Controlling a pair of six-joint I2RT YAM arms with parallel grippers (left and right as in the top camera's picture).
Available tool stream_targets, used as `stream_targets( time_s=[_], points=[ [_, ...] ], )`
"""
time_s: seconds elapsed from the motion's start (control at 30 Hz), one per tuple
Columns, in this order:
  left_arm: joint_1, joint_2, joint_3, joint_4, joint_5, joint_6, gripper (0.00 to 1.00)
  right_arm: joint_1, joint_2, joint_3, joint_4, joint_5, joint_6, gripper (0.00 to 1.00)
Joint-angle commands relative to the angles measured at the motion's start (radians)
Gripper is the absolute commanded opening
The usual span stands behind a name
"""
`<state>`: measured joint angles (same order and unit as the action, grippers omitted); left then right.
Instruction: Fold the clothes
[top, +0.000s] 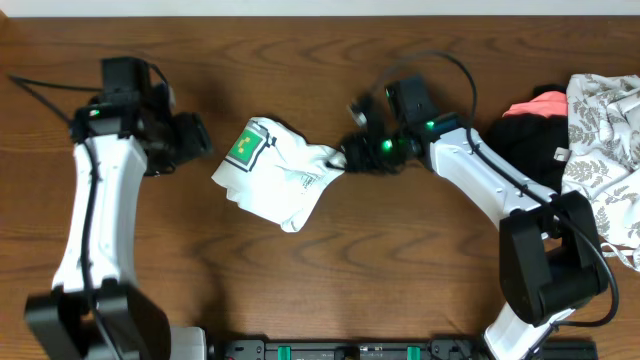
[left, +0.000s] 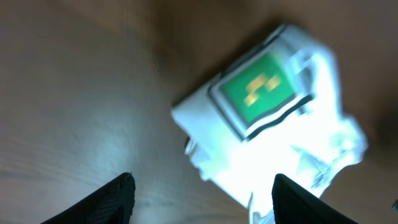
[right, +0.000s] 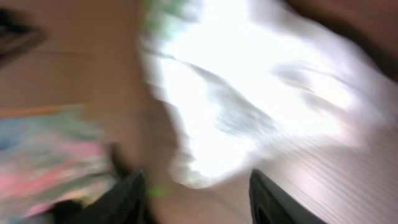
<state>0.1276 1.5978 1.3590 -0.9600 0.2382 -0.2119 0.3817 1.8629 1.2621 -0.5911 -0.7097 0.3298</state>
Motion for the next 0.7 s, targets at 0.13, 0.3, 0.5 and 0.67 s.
stream_targets(
  time_s=[0.13, 0.3, 0.5, 0.67],
  points=[
    [0.000, 0.069, -0.140, 0.059, 0.179, -0.127, 0.72, -0.082, -0.001, 0.000, -0.188, 0.386, -0.304, 0.55],
    [0.000, 0.069, -0.278, 0.198, 0.253, -0.153, 0.73, -0.119, -0.024, 0.002, -0.179, 0.385, -0.328, 0.56],
    [0.000, 0.069, -0.443, 0.375, 0.305, -0.195, 0.73, -0.120, -0.042, 0.012, -0.185, 0.384, -0.357, 0.58],
    [-0.003, 0.069, -0.523, 0.447, 0.305, -0.194, 0.74, -0.089, -0.042, 0.042, -0.183, 0.358, -0.458, 0.59]
  ],
)
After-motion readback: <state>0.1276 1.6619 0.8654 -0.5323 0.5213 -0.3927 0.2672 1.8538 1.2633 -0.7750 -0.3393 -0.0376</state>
